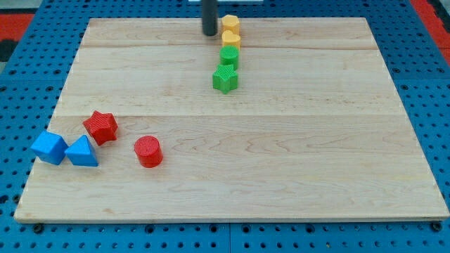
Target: Slide the red star to the bottom of the green star
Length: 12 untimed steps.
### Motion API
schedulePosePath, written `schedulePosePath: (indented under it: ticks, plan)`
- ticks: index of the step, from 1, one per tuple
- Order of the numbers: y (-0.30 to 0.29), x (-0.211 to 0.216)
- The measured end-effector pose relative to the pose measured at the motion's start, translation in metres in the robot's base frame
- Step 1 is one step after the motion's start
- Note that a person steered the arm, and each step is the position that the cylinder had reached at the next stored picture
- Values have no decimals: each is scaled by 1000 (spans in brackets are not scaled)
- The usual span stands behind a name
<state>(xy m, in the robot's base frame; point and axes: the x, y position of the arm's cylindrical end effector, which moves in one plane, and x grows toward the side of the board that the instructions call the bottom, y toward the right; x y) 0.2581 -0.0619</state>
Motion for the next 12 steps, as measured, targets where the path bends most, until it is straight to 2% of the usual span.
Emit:
schedulePosePath:
  ticks: [1, 2, 3, 4, 5, 6, 7, 8, 10, 12]
  plan:
    - [-42, 122]
    - [-122, 169]
    - [-210, 173]
    - [-153, 197]
    - [-88, 195]
    - [-145, 191]
    - [-149, 236]
    - [-103, 255]
    - [-95, 207]
    - [-114, 200]
